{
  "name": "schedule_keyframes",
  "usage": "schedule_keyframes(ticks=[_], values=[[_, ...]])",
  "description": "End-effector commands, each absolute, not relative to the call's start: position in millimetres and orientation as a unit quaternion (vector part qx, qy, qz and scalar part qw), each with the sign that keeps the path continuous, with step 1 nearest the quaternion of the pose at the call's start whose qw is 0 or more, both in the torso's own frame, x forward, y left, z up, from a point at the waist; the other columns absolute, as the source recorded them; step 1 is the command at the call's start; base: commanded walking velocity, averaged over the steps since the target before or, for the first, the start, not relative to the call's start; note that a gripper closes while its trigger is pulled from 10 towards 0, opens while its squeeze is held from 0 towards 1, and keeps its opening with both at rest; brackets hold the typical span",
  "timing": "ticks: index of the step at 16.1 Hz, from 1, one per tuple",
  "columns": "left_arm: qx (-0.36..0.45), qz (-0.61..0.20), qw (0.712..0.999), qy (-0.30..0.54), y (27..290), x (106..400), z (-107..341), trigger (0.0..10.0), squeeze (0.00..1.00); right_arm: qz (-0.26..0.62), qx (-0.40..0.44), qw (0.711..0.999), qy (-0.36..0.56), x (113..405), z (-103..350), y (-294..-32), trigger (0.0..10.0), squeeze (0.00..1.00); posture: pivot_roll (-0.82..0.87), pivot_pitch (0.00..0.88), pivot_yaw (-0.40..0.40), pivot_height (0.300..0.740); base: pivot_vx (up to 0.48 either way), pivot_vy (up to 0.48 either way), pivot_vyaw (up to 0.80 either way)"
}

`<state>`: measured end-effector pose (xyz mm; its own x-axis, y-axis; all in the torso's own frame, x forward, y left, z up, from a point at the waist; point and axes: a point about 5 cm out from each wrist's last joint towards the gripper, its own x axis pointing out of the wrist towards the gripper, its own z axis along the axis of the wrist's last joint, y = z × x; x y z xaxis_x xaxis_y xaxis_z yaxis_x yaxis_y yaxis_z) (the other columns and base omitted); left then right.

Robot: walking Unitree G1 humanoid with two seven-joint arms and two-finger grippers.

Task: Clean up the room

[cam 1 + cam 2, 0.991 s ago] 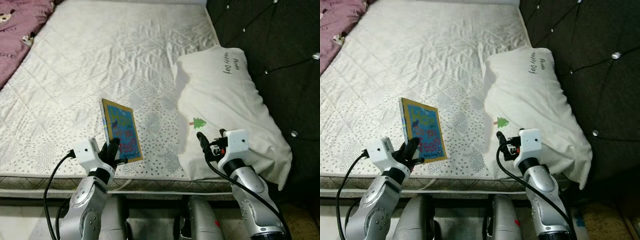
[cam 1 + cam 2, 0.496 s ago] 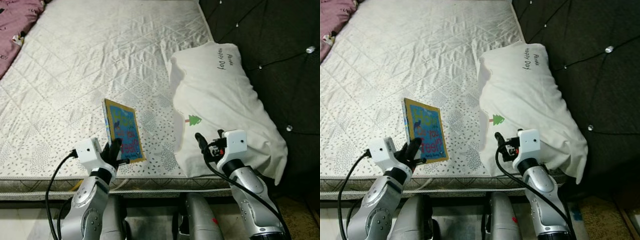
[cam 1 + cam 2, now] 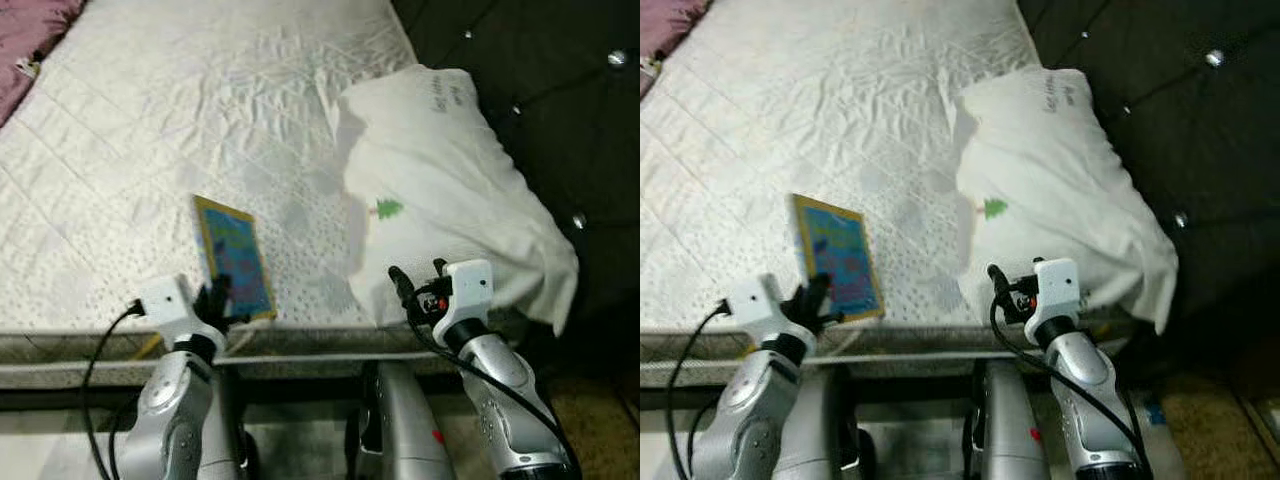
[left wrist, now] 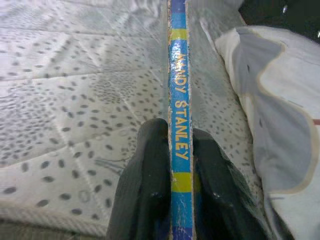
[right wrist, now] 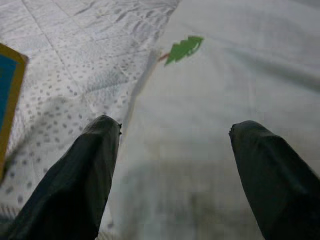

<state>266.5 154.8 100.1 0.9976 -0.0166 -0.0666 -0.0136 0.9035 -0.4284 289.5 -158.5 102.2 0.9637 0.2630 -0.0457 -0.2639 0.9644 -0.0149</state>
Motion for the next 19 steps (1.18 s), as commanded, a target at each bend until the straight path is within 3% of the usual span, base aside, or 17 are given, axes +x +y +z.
schedule_keyframes(ticks=[1,8,12,16,19], values=[[-0.240,0.012,0.971,0.009,157,269,108,10.0,0.00,0.128,-0.022,0.991,0.017,294,104,-163,10.0,0.00,-0.01,0.198,-0.034,0.539,0.000,0.000,0.00],[-0.236,0.036,0.971,0.003,168,276,109,10.0,0.00,0.126,-0.034,0.991,0.015,296,105,-166,10.0,0.00,-0.02,0.203,-0.038,0.539,0.000,0.000,0.00],[-0.276,-0.034,0.961,0.011,156,289,117,10.0,0.00,0.124,-0.044,0.991,0.011,293,105,-167,10.0,0.00,-0.03,0.216,-0.043,0.539,0.000,0.000,0.00],[-0.357,-0.098,0.929,0.009,142,323,139,10.0,0.00,0.114,-0.066,0.991,0.011,283,108,-177,10.0,0.00,-0.09,0.237,-0.054,0.539,0.000,0.000,0.00],[-0.388,-0.100,0.914,0.061,143,346,133,10.0,0.00,0.106,-0.075,0.991,0.013,276,110,-183,10.0,0.00,-0.13,0.255,-0.064,0.539,0.000,0.000,0.00]])
